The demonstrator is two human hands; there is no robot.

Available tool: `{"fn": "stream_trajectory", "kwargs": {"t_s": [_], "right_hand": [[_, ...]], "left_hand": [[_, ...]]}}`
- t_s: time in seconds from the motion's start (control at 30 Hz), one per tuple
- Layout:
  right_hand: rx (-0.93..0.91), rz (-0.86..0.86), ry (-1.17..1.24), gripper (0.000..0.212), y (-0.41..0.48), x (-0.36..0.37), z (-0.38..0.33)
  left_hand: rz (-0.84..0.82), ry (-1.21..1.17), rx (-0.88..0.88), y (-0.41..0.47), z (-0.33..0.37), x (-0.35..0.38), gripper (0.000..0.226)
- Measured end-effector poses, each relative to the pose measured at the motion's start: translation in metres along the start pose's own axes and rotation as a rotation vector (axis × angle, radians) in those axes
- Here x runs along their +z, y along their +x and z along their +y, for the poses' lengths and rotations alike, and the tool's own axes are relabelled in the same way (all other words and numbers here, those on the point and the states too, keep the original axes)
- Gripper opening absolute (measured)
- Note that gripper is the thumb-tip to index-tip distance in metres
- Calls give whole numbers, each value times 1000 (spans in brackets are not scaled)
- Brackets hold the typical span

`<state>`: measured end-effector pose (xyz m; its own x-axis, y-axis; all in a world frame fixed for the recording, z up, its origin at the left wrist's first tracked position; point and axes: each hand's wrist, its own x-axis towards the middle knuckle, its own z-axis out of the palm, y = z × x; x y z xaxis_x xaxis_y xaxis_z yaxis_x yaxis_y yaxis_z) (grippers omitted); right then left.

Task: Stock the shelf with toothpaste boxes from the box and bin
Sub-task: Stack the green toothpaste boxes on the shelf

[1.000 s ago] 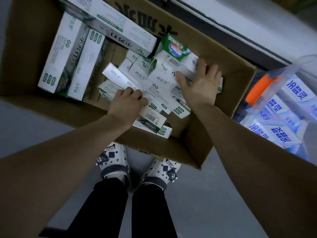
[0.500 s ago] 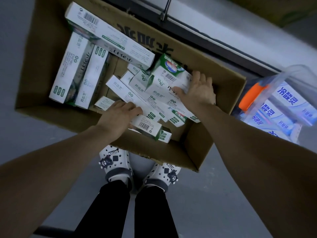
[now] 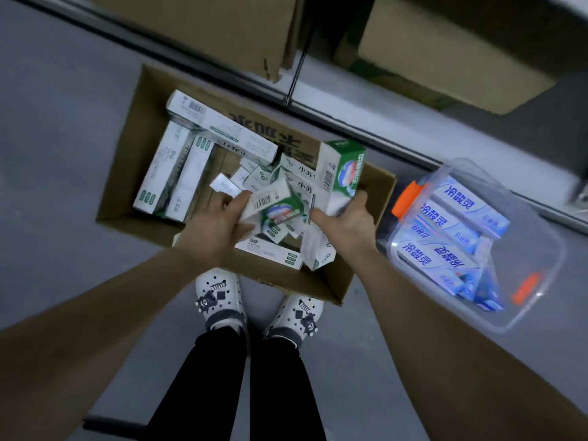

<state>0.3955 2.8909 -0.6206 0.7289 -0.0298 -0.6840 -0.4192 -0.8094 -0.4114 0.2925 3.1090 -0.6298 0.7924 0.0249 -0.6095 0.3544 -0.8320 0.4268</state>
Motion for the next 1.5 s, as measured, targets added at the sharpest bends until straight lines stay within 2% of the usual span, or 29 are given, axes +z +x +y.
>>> {"fn": "stream_trajectory", "kwargs": {"t_s": [0.23, 0.4, 0.5, 0.57, 0.77, 0.9, 1.1, 1.2, 1.33, 1.43, 1.5], "right_hand": [[8, -101, 213, 61, -79, -73, -47], [-25, -17, 375, 68, -145, -131, -86], [-29, 12, 415, 76, -189, -168, -107], [-32, 52, 444, 79, -219, -195, -119], [-92, 106, 547, 46, -302, -286, -162], [-192, 136, 632, 54, -344, -337, -185], [-340, 238, 777, 36, -411, -423, -215], [-440, 316, 843, 37, -441, -460, -223], [-501, 347, 861, 65, -480, -506, -233], [-567, 423, 876, 53, -497, -540, -236], [-605, 466, 873, 58, -508, -564, -238]], "left_hand": [[81, -370, -194, -47, 62, -88, 55], [126, -532, -90, -94, 113, -159, 54], [129, -581, -53, -125, 144, -204, 44], [136, -583, -15, -148, 165, -237, 40], [158, -456, 143, -215, 238, -338, 44], [189, -441, 254, -252, 282, -392, 49], [248, -349, 530, -309, 357, -458, 42], [290, -317, 602, -329, 386, -486, 40], [349, -316, 628, -360, 426, -522, 45], [389, -326, 661, -381, 456, -543, 43], [414, -340, 687, -392, 477, -554, 40]]}}
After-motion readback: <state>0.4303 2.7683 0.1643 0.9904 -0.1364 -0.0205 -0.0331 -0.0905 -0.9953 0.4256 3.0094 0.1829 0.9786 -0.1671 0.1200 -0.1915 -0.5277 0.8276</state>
